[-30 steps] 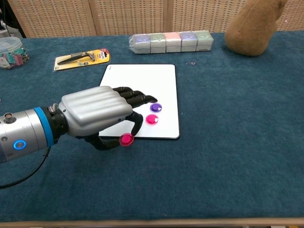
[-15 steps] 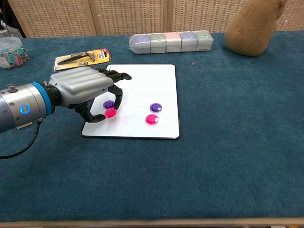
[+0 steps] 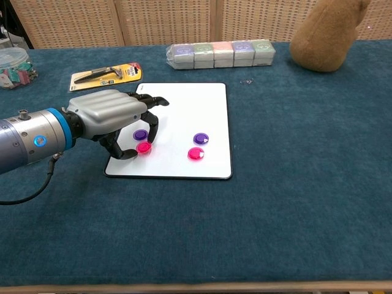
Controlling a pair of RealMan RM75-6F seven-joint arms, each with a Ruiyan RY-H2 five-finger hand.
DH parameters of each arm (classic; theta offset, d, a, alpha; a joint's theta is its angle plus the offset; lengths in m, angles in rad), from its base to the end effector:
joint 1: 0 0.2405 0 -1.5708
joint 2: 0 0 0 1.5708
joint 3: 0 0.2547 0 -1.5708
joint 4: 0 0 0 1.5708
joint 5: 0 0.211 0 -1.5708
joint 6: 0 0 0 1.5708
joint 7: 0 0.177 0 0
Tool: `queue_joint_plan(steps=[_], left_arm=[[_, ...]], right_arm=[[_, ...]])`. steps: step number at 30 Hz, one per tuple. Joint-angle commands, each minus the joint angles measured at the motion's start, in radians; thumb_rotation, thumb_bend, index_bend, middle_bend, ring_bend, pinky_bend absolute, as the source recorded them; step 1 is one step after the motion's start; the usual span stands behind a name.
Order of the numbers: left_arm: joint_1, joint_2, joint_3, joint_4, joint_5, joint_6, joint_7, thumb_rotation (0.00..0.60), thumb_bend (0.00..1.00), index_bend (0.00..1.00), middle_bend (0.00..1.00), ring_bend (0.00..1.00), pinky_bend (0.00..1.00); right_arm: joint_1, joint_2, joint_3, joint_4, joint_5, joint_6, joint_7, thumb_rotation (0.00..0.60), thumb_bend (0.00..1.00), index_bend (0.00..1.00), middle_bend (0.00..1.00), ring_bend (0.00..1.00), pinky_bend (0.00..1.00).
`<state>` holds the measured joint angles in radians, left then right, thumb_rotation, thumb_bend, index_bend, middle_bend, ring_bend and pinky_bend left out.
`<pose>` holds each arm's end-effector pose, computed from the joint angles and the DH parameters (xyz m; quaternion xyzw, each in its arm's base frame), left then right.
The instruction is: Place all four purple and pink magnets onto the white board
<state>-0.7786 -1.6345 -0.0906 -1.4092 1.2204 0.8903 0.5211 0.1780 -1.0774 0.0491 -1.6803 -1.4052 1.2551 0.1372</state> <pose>-0.1273 0.3458 -0.0790 -0.8358 -0.2595 -0.3033 0.3770 -0.3085 -0.2372 0.1324 0.5899 -0.4961 0.3757 0.5145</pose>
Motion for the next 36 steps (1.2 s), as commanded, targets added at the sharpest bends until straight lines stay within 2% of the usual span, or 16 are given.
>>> queue_joint_plan(steps=[1, 22, 24, 26, 28, 36], left_arm=[[0.002, 0.002, 0.001, -0.004, -0.01, 0.003, 0.002, 0.6, 0.37, 0.97, 0.0, 0.0, 0.1], [0.007, 0.013, 0.014, 0.002, -0.036, 0.012, 0.008, 0.6, 0.37, 0.95, 0.0, 0.0, 0.1], [0.007, 0.015, 0.017, 0.001, -0.038, 0.009, 0.008, 0.6, 0.37, 0.87, 0.0, 0.0, 0.1], [0.005, 0.019, 0.02, -0.003, -0.039, 0.004, 0.007, 0.6, 0.37, 0.73, 0.0, 0.0, 0.1], [0.004, 0.022, 0.021, -0.007, -0.04, 0.0, 0.003, 0.6, 0.37, 0.65, 0.0, 0.0, 0.1], [0.003, 0.034, 0.025, -0.019, -0.037, -0.002, -0.008, 0.6, 0.37, 0.52, 0.0, 0.0, 0.1]], right_arm=[[0.0, 0.0, 0.0, 0.0, -0.001, 0.001, 0.001, 0.6, 0.0, 0.29, 0.0, 0.0, 0.0], [0.0, 0.0, -0.001, -0.005, 0.0, -0.001, -0.003, 0.6, 0.0, 0.29, 0.0, 0.0, 0.0], [0.001, 0.0, -0.001, -0.004, -0.001, -0.001, -0.003, 0.6, 0.0, 0.29, 0.0, 0.0, 0.0], [0.001, 0.0, 0.0, -0.004, -0.001, -0.001, -0.002, 0.6, 0.0, 0.29, 0.0, 0.0, 0.0], [0.002, 0.0, 0.0, -0.004, -0.001, -0.002, -0.001, 0.6, 0.0, 0.29, 0.0, 0.0, 0.0], [-0.001, 0.001, 0.0, -0.005, -0.002, 0.002, -0.002, 0.6, 0.0, 0.29, 0.0, 0.0, 0.0]])
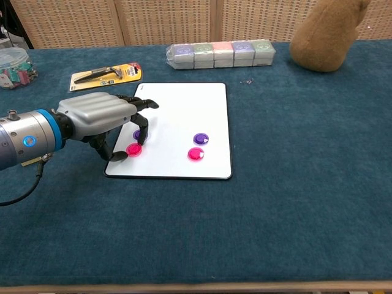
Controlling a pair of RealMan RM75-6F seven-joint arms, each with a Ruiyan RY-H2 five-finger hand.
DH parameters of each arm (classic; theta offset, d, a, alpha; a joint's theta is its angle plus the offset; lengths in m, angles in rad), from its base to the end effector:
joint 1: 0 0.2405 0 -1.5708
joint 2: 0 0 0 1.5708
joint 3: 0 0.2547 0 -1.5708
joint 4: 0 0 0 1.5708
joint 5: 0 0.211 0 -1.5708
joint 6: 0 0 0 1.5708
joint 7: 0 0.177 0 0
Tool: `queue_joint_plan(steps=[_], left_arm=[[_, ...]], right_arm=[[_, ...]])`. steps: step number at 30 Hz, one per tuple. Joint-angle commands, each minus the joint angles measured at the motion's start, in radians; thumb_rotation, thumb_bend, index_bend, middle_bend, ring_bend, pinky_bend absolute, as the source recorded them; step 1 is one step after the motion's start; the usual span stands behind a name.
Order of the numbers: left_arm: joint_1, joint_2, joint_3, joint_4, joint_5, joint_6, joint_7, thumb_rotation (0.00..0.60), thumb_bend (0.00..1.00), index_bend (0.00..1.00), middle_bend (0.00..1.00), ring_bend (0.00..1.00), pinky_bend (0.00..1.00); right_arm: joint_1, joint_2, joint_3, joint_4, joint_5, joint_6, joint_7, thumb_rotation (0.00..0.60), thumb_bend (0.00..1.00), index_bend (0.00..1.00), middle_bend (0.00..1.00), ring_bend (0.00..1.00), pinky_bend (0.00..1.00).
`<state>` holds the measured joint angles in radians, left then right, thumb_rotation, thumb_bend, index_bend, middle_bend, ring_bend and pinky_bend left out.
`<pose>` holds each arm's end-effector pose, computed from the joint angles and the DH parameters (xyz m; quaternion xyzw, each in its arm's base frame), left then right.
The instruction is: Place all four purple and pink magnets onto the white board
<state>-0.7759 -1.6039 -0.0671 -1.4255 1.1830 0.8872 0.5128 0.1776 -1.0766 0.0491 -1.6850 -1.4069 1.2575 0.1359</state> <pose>-0.1411 0.3453 -0.0737 -0.8347 -0.2756 -0.2870 0.3807 -0.3072 -0.2370 0.1324 0.5899 -0.4959 0.3773 0.5136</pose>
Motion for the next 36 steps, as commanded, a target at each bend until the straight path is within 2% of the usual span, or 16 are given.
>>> queue_joint_plan(steps=[1, 6, 14, 27, 33, 36], left_arm=[[0.0, 0.004, 0.001, -0.003, 0.0, 0.002, 0.0, 0.6, 0.37, 0.51, 0.0, 0.0, 0.1], [-0.001, 0.01, 0.001, -0.008, -0.005, 0.0, 0.001, 0.6, 0.37, 0.47, 0.0, 0.0, 0.1], [-0.005, 0.015, 0.002, -0.016, -0.014, -0.003, 0.003, 0.6, 0.37, 0.35, 0.0, 0.0, 0.1], [-0.005, 0.047, 0.003, -0.053, -0.003, 0.0, -0.023, 0.6, 0.37, 0.33, 0.0, 0.0, 0.1], [0.005, 0.082, -0.011, -0.092, 0.011, 0.031, -0.05, 0.6, 0.37, 0.32, 0.0, 0.0, 0.1], [0.018, 0.119, -0.024, -0.126, 0.013, 0.057, -0.073, 0.6, 0.37, 0.29, 0.0, 0.0, 0.1]], right_arm=[[0.0, 0.0, 0.0, 0.0, 0.0, 0.0, -0.001, 0.6, 0.0, 0.29, 0.0, 0.0, 0.0], [0.0, 0.0, 0.0, -0.001, 0.0, -0.001, -0.001, 0.6, 0.0, 0.29, 0.0, 0.0, 0.0], [0.0, 0.002, 0.0, -0.003, 0.001, 0.0, -0.001, 0.6, 0.0, 0.29, 0.0, 0.0, 0.0], [0.0, 0.002, 0.0, -0.005, 0.0, 0.001, -0.001, 0.6, 0.0, 0.29, 0.0, 0.0, 0.0], [-0.001, 0.003, 0.0, -0.006, -0.002, 0.002, 0.0, 0.6, 0.0, 0.29, 0.0, 0.0, 0.0], [-0.001, 0.004, 0.0, -0.007, -0.005, 0.005, 0.001, 0.6, 0.0, 0.29, 0.0, 0.0, 0.0]])
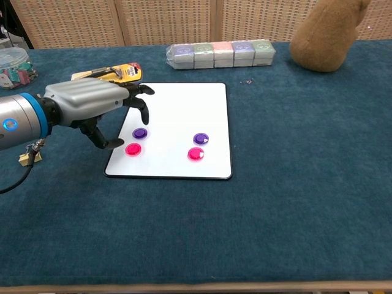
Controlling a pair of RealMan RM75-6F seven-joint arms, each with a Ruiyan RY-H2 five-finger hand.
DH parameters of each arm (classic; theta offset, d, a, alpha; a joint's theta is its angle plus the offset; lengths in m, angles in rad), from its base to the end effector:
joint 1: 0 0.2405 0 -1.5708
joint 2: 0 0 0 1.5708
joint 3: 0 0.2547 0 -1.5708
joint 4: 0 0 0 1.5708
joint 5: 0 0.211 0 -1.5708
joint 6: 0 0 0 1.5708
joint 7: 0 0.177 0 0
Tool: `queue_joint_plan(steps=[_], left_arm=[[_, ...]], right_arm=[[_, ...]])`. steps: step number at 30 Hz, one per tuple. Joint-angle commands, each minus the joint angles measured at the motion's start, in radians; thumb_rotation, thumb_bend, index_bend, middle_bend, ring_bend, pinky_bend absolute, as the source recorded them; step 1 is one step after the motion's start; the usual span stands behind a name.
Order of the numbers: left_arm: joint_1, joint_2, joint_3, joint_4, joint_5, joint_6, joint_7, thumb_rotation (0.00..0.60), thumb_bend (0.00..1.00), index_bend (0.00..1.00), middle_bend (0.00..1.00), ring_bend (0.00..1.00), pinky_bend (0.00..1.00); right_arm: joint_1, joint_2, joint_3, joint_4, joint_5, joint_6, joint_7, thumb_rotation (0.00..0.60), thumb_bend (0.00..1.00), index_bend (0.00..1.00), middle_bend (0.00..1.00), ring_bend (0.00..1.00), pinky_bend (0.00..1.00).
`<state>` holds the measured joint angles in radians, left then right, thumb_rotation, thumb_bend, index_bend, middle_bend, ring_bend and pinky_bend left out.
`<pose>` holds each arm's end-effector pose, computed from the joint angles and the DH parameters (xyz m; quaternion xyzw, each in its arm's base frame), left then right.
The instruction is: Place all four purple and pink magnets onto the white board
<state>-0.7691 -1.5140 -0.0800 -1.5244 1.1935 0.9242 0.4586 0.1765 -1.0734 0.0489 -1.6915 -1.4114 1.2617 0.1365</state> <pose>-0.1344 0.3473 -0.0441 -0.8177 -0.2920 -0.3166 0.3818 -0.3053 -0.2366 0.1330 0.5901 -0.4951 0.3798 0.5124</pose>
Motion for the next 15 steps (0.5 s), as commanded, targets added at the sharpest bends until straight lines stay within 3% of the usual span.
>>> queue_joint_plan(steps=[1, 7, 11, 15], left_arm=[[0.018, 0.046, -0.014, -0.043, 0.001, 0.028, -0.029, 0.6, 0.37, 0.26, 0.0, 0.0, 0.1], [0.069, 0.137, -0.009, -0.114, 0.014, 0.082, -0.092, 0.6, 0.3, 0.01, 0.0, 0.0, 0.08], [0.17, 0.251, 0.041, -0.171, 0.082, 0.179, -0.2, 0.6, 0.23, 0.0, 0.0, 0.0, 0.02], [0.267, 0.337, 0.1, -0.19, 0.143, 0.271, -0.284, 0.6, 0.22, 0.0, 0.0, 0.0, 0.0]], right_arm=[[0.0, 0.0, 0.0, -0.001, -0.002, 0.002, 0.002, 0.6, 0.0, 0.29, 0.0, 0.0, 0.0], [-0.002, -0.001, -0.001, -0.003, -0.011, 0.009, 0.002, 0.6, 0.0, 0.28, 0.0, 0.0, 0.0], [-0.006, -0.003, -0.003, -0.001, -0.023, 0.023, -0.007, 0.6, 0.0, 0.25, 0.0, 0.0, 0.0], [-0.012, -0.005, -0.005, 0.0, -0.038, 0.044, -0.021, 0.6, 0.0, 0.19, 0.0, 0.0, 0.0]])
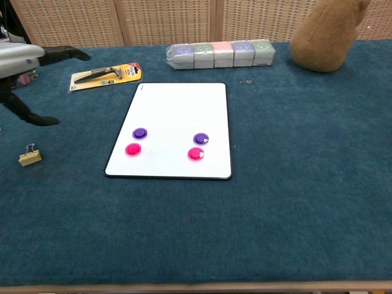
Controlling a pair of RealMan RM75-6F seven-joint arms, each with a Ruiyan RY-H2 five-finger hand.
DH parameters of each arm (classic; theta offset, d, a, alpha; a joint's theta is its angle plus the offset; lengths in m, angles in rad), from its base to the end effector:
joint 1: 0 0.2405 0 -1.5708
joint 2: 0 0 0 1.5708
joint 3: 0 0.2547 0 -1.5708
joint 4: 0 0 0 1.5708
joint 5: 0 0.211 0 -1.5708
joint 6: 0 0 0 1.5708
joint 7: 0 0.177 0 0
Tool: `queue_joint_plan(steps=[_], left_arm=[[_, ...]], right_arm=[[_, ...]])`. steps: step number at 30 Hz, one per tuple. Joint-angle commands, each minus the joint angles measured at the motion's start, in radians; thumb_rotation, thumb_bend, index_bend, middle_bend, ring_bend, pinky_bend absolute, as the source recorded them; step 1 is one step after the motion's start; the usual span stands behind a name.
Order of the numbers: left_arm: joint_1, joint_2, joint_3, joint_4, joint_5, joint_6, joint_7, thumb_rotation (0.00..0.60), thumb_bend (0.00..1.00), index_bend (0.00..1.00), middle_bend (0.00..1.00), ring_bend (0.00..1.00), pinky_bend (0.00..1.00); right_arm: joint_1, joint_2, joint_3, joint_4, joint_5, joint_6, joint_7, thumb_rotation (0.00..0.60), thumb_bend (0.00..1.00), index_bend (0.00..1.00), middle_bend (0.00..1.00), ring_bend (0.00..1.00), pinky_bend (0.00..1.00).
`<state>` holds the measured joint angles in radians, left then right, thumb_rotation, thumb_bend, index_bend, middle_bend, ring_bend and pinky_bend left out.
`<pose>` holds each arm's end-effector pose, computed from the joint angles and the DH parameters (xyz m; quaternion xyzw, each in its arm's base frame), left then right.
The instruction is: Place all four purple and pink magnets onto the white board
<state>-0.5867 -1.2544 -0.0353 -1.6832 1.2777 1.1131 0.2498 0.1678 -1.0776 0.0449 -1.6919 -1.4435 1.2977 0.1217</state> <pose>-0.1965 0.3255 0.0511 -0.7400 -0.3578 -0.3548 0.4456 -0.3000 -0.2339 0.1348 0.5966 -0.4780 0.3890 0.5141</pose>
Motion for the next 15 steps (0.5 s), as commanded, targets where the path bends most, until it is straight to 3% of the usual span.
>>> queue_joint_plan(steps=[1, 6, 9, 15], left_arm=[[0.117, 0.094, 0.066, -0.033, 0.065, 0.116, -0.099, 0.6, 0.22, 0.0, 0.0, 0.0, 0.0], [0.247, 0.12, 0.096, -0.019, 0.092, 0.274, -0.156, 0.6, 0.18, 0.0, 0.0, 0.0, 0.0], [0.323, 0.091, 0.092, -0.004, 0.08, 0.384, -0.104, 0.6, 0.06, 0.0, 0.0, 0.0, 0.0], [0.386, 0.105, 0.101, -0.027, 0.104, 0.43, -0.145, 0.6, 0.01, 0.0, 0.0, 0.0, 0.0]], right_arm=[[-0.005, -0.001, 0.0, 0.0, -0.009, 0.014, -0.011, 0.6, 0.0, 0.18, 0.0, 0.0, 0.0], [-0.013, -0.004, -0.002, 0.0, -0.017, 0.034, -0.036, 0.6, 0.0, 0.12, 0.0, 0.0, 0.0], [-0.017, -0.004, -0.003, -0.002, -0.012, 0.041, -0.065, 0.6, 0.0, 0.07, 0.0, 0.0, 0.0], [-0.028, -0.006, -0.004, -0.014, -0.012, 0.061, -0.109, 0.6, 0.0, 0.01, 0.0, 0.0, 0.0]])
